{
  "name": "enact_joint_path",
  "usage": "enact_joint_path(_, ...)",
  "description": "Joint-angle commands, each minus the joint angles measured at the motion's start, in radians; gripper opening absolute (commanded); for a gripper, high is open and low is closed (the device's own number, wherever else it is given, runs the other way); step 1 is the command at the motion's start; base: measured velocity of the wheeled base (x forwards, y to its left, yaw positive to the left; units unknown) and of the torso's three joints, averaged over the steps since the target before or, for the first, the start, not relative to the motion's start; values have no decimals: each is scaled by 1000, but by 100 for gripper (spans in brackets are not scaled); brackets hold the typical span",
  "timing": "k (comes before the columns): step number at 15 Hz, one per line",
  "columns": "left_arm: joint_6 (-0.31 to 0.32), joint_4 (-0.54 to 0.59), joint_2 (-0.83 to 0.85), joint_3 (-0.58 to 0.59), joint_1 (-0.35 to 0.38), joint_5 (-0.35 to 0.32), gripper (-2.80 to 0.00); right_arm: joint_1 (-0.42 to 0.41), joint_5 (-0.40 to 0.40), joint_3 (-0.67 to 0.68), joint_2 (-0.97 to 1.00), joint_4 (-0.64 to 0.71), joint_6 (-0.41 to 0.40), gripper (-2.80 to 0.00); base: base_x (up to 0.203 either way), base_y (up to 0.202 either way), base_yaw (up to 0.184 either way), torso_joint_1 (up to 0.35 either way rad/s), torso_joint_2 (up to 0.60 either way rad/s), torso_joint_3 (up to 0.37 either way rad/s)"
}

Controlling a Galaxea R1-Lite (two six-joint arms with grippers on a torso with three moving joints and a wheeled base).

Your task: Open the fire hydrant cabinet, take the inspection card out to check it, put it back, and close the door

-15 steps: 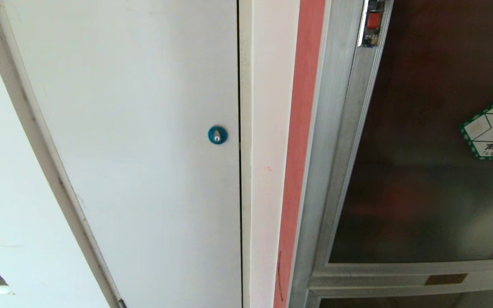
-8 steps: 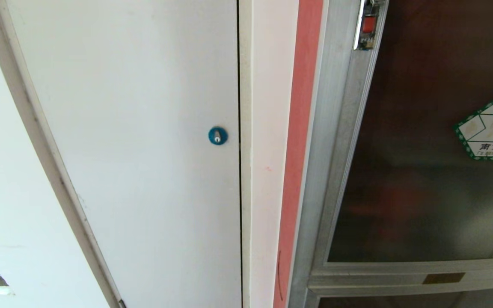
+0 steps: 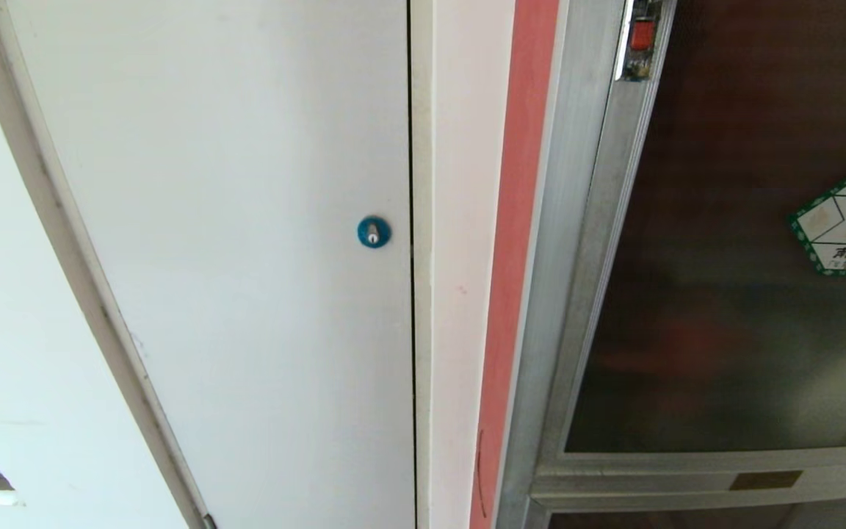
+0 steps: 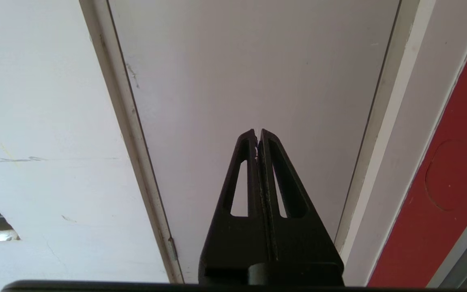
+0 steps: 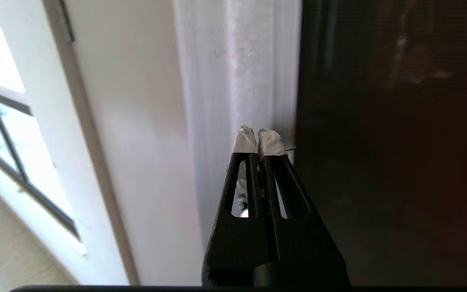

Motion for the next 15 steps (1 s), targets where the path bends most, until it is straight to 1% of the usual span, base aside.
enact_joint_path(1, 0, -1, 0, 25, 0, 0, -280, 40, 7, 7, -48, 27, 2, -280, 0, 0, 0, 0, 0, 0)
enact_joint_path(3, 0, -1, 1, 25, 0, 0, -280, 46, 10, 30, -58, 50, 4, -280, 0, 0, 0, 0, 0, 0)
enact_joint_path(8, 0, -1, 1, 25, 0, 0, -280, 44, 11, 104, -59, 50, 3, -280, 0, 0, 0, 0, 0, 0)
enact_joint_path(11, 0, -1, 1, 25, 0, 0, -280, 42, 10, 113, -51, 50, 4, -280, 0, 0, 0, 0, 0, 0)
enact_joint_path(15, 0, -1, 1, 25, 0, 0, -280, 20, 8, 148, -48, 44, 4, -280, 0, 0, 0, 0, 0, 0)
